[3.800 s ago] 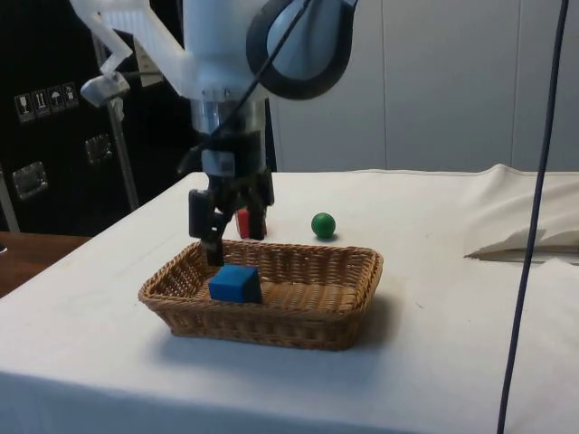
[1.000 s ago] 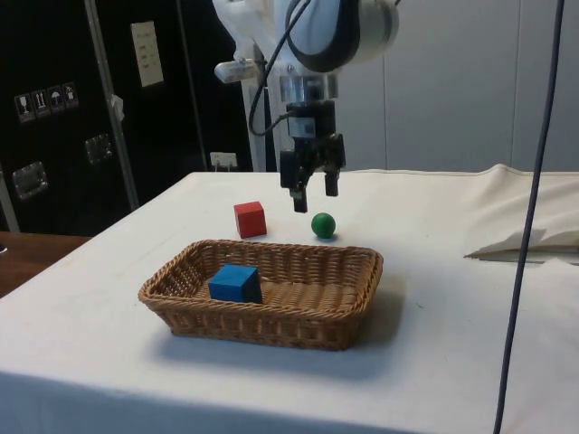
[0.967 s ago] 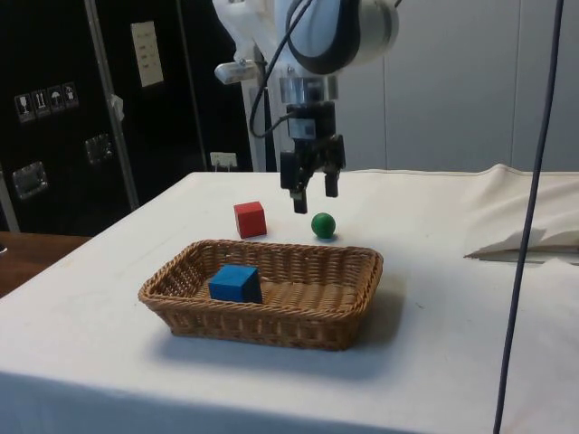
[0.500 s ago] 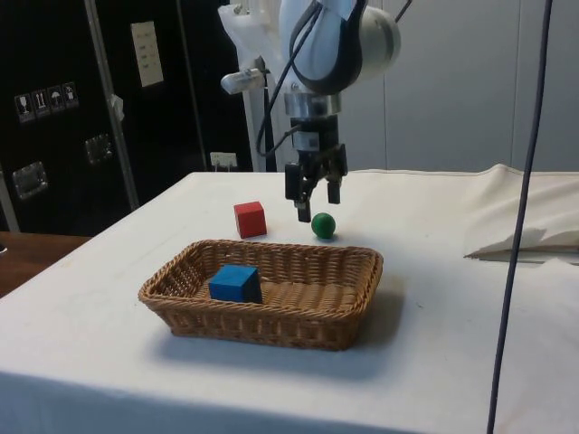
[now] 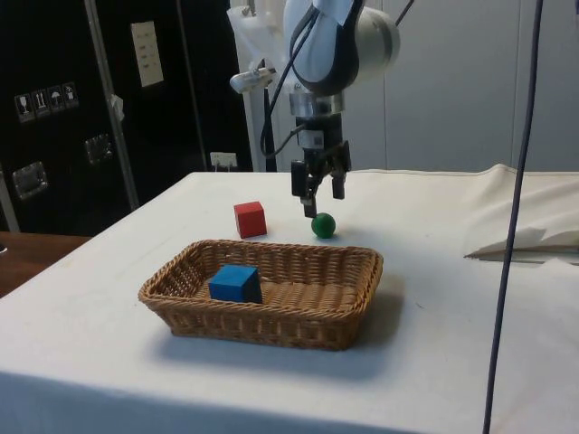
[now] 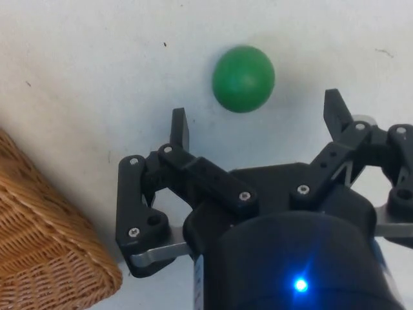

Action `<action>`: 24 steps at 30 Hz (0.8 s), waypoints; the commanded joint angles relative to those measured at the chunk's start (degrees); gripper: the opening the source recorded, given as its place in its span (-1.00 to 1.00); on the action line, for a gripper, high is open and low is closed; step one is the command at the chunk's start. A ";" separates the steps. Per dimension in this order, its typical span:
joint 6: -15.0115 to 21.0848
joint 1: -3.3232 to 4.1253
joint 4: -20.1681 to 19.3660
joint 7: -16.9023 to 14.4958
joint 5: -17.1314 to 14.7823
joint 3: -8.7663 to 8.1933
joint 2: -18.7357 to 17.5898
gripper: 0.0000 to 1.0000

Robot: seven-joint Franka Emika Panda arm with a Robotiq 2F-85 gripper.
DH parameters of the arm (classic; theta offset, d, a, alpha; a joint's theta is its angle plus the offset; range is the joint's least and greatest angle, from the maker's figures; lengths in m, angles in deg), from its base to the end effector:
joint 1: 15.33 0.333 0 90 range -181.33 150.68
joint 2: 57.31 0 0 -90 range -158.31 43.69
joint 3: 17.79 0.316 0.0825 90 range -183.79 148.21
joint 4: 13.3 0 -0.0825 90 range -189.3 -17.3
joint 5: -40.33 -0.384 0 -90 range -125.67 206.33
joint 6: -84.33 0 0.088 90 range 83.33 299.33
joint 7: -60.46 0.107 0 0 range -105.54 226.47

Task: Place all non-red objects into the basket.

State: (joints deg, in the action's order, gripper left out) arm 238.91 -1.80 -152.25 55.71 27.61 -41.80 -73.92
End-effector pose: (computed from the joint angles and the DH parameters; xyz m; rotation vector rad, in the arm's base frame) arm 0.4814 -0.1045 0.2014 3.0878 -0.4411 0.0245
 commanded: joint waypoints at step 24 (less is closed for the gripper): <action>2.23 -1.03 2.29 -4.93 -5.96 1.03 -4.93 1.00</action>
State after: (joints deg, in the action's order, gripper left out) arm 240.81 -1.92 -149.95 51.81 22.74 -41.74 -79.19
